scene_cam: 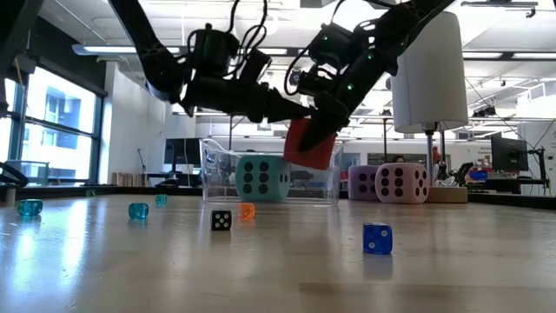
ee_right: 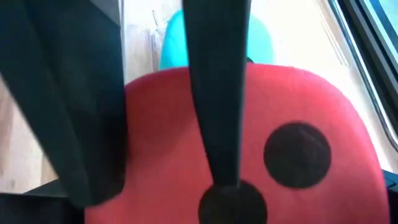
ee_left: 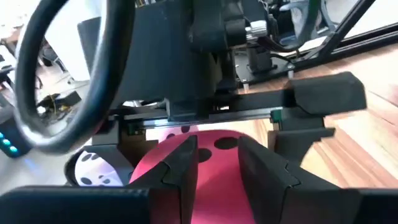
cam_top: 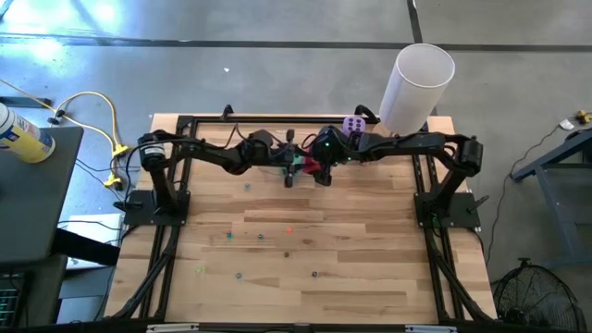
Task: Pick & Place Dice
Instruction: Put the large red dice into the transparent bin
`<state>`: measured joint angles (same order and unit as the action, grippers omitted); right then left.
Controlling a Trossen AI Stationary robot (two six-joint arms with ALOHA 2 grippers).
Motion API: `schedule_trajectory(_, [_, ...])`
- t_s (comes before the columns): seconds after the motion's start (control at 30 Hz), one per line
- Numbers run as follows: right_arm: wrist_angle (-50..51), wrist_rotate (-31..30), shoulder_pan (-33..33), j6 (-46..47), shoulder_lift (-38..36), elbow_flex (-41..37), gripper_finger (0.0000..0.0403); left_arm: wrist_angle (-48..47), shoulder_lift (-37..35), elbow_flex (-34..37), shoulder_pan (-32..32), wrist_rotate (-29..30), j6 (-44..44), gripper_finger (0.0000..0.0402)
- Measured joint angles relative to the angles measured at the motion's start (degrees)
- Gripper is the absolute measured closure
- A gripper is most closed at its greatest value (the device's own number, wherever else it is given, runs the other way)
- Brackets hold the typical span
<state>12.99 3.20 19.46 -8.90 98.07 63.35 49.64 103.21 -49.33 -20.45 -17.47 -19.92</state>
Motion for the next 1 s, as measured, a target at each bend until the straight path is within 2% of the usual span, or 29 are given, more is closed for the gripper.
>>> schedule_trajectory(0.57, [-1.4, -2.7, -0.3, -1.4, 0.1, -0.1, 0.0011, -2.6, 2.2, -0.9, -2.8, 0.3, 6.8, 0.0292])
schedule_trajectory(0.73, [-1.9, -3.6, -0.4, -1.4, 0.1, -0.1, 0.0011, -4.2, 2.2, -0.9, -4.4, -3.3, 9.4, 0.0292])
schedule_trajectory(1.0, [-3.1, -4.9, -0.4, -0.2, 0.1, -0.1, 0.0011, -4.9, 2.3, -0.9, -6.1, -4.7, 11.9, 0.0292])
